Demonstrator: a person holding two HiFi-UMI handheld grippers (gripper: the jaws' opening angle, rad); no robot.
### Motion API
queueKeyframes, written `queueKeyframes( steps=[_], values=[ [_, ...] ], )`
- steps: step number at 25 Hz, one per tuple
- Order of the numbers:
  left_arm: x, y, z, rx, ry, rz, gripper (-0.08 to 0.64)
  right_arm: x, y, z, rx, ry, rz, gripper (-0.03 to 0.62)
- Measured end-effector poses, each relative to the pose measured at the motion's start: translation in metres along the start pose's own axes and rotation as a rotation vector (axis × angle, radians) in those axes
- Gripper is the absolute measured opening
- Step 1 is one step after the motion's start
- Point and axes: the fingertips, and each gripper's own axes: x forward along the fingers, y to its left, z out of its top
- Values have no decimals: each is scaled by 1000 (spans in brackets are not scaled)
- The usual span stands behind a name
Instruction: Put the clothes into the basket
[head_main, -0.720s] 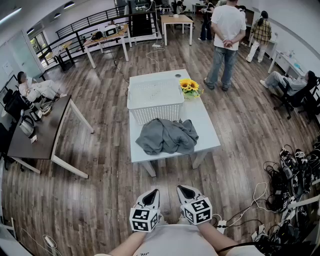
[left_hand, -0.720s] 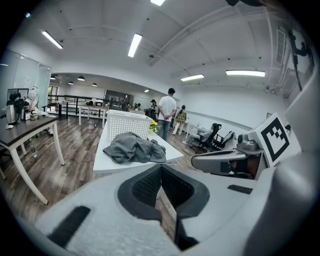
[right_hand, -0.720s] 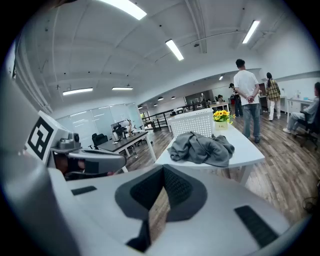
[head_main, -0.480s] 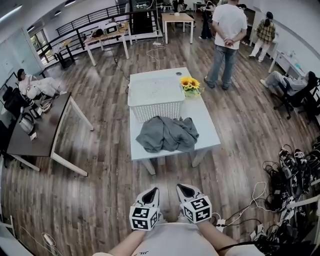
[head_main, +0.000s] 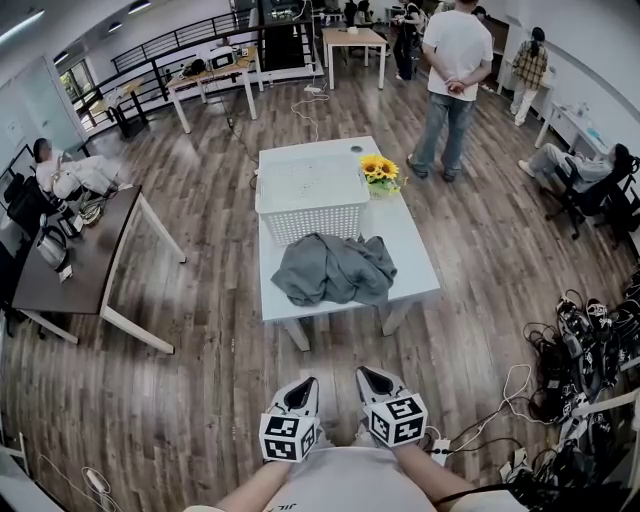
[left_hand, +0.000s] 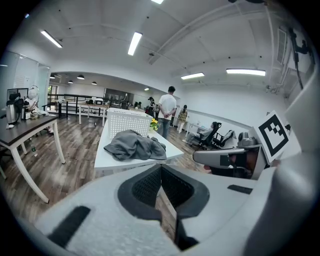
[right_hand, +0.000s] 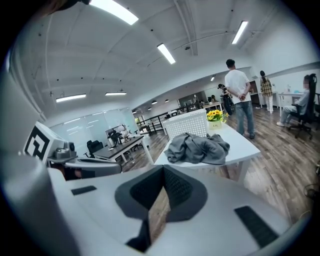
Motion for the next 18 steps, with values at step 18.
queueKeyframes(
  steps=[18],
  values=[
    [-10, 41, 17, 60, -22, -43, 12, 22, 26, 1, 11, -11, -70, 12]
  ],
)
